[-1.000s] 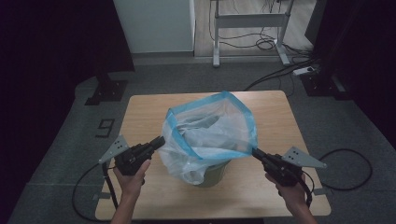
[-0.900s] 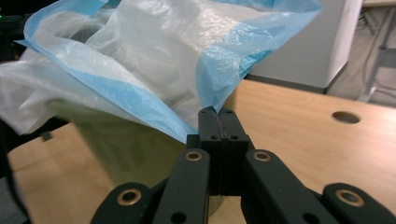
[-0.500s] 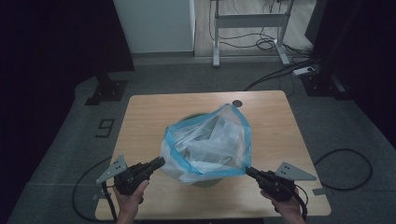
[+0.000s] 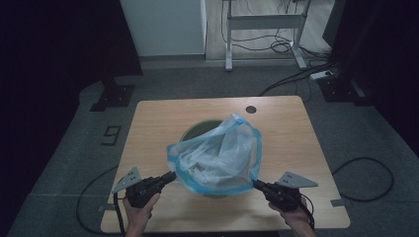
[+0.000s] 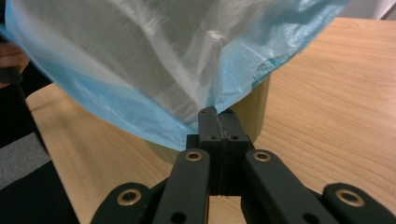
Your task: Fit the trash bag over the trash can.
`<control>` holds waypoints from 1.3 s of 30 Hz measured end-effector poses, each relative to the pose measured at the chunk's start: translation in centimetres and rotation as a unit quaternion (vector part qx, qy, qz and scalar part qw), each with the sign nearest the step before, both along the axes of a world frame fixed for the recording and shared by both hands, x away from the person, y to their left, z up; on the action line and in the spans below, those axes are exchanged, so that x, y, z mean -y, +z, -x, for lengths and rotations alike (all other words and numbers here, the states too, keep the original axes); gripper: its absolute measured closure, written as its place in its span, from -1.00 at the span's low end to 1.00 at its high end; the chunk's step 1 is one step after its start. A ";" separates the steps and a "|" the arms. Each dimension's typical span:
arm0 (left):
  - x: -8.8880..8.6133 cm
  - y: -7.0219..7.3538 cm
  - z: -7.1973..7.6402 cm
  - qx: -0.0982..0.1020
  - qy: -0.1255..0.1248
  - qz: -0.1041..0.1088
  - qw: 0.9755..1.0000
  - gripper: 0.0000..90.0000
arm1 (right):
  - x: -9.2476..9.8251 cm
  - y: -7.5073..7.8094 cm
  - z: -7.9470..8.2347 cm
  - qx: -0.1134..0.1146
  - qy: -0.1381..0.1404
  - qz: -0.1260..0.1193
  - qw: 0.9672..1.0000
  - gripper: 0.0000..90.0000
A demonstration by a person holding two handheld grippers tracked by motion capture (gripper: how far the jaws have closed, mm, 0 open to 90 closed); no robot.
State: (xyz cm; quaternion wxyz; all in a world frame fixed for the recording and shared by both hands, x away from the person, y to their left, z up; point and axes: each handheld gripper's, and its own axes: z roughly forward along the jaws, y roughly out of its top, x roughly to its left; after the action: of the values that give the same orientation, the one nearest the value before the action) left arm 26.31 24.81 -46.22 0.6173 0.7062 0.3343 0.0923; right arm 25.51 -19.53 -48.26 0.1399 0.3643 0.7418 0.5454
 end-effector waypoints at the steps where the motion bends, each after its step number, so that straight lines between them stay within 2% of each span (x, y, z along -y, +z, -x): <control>1: 0.0 0.1 0.1 0.003 0.004 -0.002 1.000 0.92 | 0.0 0.0 -0.1 0.001 -0.002 -0.003 1.000 0.98; 4: -0.3 0.8 0.4 0.019 0.016 -0.001 1.000 0.56 | 0.1 0.4 0.0 0.009 -0.004 -0.007 1.000 0.96; 7: -0.7 1.9 0.7 0.032 0.006 0.003 0.999 0.19 | 0.3 0.8 0.0 0.014 -0.008 -0.008 1.000 0.96; 9: -1.0 2.9 1.0 0.041 0.005 0.005 0.999 0.02 | 0.3 1.0 0.0 0.019 -0.011 -0.005 1.000 0.96; 12: -1.2 4.4 0.8 0.038 0.004 0.012 0.999 -0.12 | 0.3 1.2 0.1 0.026 -0.014 -0.001 1.000 0.95; 16: -0.9 6.5 -0.7 0.040 0.015 -0.007 0.999 -0.20 | 0.1 1.5 0.1 0.034 -0.014 0.006 0.999 0.95; 20: -0.5 8.2 -3.1 0.035 0.005 -0.015 0.999 -0.17 | 0.0 1.6 0.1 0.037 -0.012 0.012 0.999 0.94; 23: 0.3 9.1 -4.8 0.032 -0.009 -0.043 0.999 -0.19 | 0.0 1.7 0.0 0.036 -0.007 0.015 0.999 0.95; 25: 0.7 9.5 -5.9 0.026 -0.024 -0.050 0.998 -0.20 | 0.0 1.9 -0.1 0.037 -0.004 0.017 0.999 0.95; 28: 1.6 9.9 -7.3 0.017 -0.053 -0.070 0.996 -0.22 | 0.0 2.3 -0.3 0.042 -0.001 0.017 0.999 0.94; 31: 2.8 9.8 -7.9 0.012 -0.067 -0.100 0.993 -0.21 | 0.0 2.6 -0.3 0.045 0.000 0.016 0.999 0.94; 33: 3.4 9.6 -8.2 0.010 -0.072 -0.115 0.991 -0.08 | 0.0 2.6 -0.3 0.047 0.000 0.016 0.999 0.94; 35: 3.6 9.4 -8.3 0.013 -0.076 -0.119 0.990 0.18 | 0.0 2.6 -0.2 0.046 0.001 0.016 0.999 0.94; 37: 3.7 9.3 -8.2 0.015 -0.059 -0.121 0.991 0.48 | -0.1 2.5 -0.1 0.047 0.004 0.017 0.999 0.91; 39: 3.5 9.4 -8.1 0.014 -0.045 -0.109 0.993 0.69 | -0.2 2.5 0.1 0.050 0.013 0.019 0.998 0.81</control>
State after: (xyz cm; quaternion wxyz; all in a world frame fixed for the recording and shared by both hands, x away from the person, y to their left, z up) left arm 34.44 21.33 -36.86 0.5449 0.7821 0.2815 0.1104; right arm 25.46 -19.35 -45.77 0.1767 0.3239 0.7485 0.5509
